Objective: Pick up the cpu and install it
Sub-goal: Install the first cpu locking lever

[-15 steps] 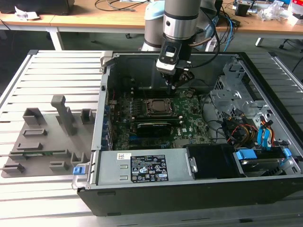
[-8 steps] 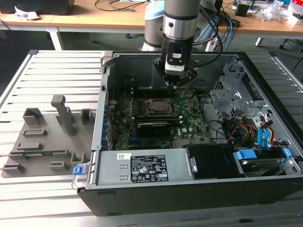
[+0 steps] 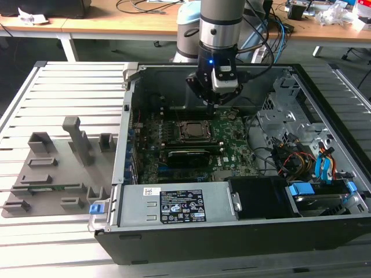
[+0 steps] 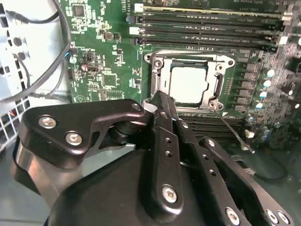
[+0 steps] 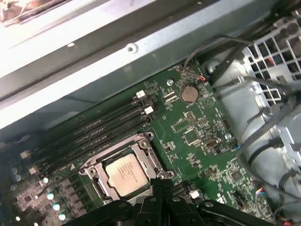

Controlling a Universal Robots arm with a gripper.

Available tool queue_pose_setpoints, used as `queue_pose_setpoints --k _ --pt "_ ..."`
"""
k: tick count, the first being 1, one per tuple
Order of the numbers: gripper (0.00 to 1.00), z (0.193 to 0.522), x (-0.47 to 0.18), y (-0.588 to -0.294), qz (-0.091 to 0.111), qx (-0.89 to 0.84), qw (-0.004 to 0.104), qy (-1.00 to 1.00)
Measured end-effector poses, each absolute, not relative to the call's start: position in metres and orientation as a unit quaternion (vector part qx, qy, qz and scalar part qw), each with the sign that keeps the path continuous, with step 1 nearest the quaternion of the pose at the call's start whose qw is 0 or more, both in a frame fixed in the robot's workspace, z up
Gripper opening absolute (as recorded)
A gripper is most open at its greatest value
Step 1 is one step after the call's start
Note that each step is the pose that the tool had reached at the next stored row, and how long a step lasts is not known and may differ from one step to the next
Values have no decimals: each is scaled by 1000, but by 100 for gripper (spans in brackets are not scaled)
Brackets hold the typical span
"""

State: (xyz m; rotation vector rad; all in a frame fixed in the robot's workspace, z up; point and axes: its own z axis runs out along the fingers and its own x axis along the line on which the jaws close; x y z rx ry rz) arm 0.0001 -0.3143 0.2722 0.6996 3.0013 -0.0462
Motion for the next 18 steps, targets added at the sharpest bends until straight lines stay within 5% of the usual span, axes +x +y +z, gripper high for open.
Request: queue_pose_setpoints --k 7,8,9,11,18 --pt "11 272 0 -314 -13 143 31 989" --pt "11 272 0 -314 -13 117 27 993" --pt "11 272 0 -314 -16 109 6 994" --pt "11 272 0 -314 -19 103 -12 994" --pt "11 272 0 -314 -20 74 -15 997"
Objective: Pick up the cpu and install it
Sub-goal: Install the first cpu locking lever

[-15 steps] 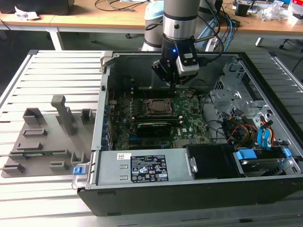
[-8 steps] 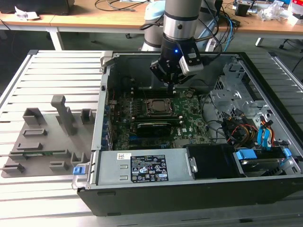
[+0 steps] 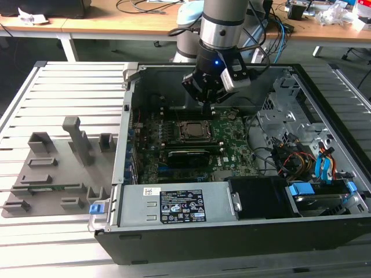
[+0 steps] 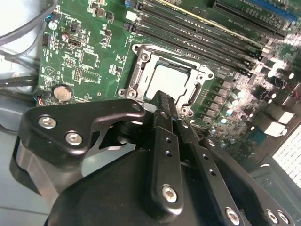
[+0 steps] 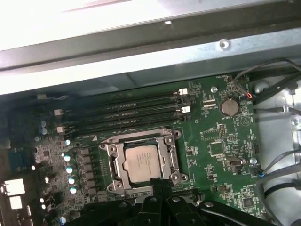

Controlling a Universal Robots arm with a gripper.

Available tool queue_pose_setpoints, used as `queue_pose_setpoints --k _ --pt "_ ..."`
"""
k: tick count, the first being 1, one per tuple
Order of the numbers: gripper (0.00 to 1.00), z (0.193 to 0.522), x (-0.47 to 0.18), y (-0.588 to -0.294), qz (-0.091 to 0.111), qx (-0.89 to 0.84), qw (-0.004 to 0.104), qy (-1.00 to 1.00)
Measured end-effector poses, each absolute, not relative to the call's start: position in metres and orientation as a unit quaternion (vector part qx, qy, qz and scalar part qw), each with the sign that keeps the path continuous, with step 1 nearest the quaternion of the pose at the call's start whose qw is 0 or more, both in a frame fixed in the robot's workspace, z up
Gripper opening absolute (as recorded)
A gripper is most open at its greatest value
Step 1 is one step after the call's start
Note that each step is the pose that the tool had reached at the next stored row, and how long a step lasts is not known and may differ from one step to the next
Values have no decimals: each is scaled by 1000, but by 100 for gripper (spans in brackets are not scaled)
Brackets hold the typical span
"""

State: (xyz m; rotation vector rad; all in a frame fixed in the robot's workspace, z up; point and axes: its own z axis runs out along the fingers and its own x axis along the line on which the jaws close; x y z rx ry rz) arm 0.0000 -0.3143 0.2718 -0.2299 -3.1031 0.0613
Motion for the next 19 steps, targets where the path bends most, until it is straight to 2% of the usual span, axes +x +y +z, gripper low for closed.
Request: queue_pose_setpoints --k 8,14,15,19 --pt "11 272 0 -314 13 21 13 -1000" --pt "11 272 0 -314 13 27 13 -999" --pt "11 272 0 -314 14 27 3 -1000" --pt "11 272 0 -314 14 27 -2 -1000"
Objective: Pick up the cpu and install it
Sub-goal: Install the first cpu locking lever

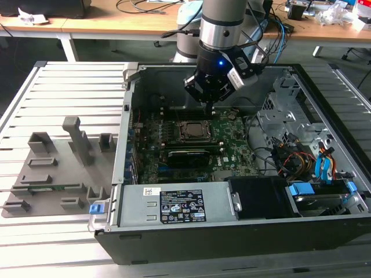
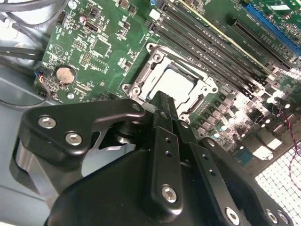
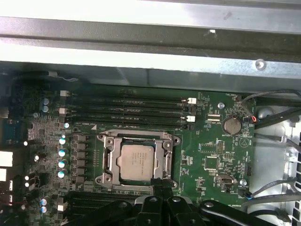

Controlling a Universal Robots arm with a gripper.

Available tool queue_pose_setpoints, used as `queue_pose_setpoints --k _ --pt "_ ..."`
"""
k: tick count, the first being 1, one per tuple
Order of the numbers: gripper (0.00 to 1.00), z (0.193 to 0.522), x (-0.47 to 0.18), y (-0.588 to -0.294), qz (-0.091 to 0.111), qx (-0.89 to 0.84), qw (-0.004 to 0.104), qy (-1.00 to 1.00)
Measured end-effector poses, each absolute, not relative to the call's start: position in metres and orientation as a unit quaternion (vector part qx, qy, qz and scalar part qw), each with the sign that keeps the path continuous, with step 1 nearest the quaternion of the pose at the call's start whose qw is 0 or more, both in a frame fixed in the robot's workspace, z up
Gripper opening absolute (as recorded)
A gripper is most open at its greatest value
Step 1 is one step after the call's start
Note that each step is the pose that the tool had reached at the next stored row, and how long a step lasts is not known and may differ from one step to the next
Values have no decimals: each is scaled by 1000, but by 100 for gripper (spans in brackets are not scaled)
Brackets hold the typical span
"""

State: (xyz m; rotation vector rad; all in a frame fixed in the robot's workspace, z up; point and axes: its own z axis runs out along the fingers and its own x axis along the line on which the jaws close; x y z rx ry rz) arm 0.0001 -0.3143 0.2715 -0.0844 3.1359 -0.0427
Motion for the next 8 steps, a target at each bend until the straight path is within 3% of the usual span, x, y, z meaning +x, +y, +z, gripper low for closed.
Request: queue_pose_setpoints --k 8 --pt "11 275 0 -314 -14 -27 6 1000"
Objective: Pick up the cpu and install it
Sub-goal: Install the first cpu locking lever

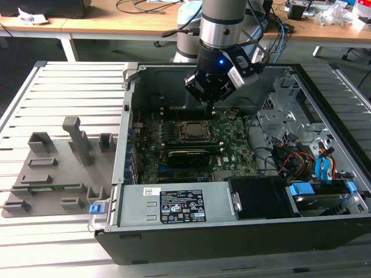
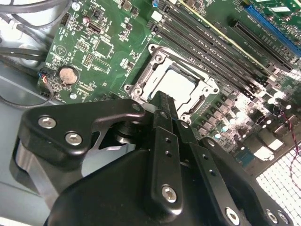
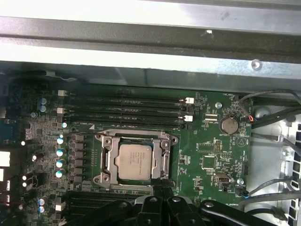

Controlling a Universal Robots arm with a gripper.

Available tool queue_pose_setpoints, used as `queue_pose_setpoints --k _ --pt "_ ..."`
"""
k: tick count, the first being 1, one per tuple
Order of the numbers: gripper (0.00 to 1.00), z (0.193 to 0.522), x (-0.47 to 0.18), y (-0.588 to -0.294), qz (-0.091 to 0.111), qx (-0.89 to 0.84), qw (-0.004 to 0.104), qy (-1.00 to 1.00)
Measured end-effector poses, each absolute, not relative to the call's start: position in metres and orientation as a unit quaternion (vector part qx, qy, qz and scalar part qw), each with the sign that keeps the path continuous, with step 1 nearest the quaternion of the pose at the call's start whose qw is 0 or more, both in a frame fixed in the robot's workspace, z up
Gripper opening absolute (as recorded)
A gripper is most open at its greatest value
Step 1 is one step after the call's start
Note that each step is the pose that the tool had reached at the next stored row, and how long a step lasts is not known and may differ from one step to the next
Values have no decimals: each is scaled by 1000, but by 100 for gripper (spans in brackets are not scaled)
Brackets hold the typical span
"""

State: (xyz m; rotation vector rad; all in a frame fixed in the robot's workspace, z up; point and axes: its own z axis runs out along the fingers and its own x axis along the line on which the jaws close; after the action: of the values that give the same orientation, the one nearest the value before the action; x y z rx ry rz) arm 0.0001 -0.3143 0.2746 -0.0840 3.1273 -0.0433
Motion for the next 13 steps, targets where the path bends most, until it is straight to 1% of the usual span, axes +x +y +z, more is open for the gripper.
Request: queue_pose_setpoints --k 4,6,13 --pt "11 283 0 -314 -14 -27 6 1000" --pt "11 293 0 -314 -14 -27 6 1000" --pt "11 295 -3 -314 -14 -27 6 1000"
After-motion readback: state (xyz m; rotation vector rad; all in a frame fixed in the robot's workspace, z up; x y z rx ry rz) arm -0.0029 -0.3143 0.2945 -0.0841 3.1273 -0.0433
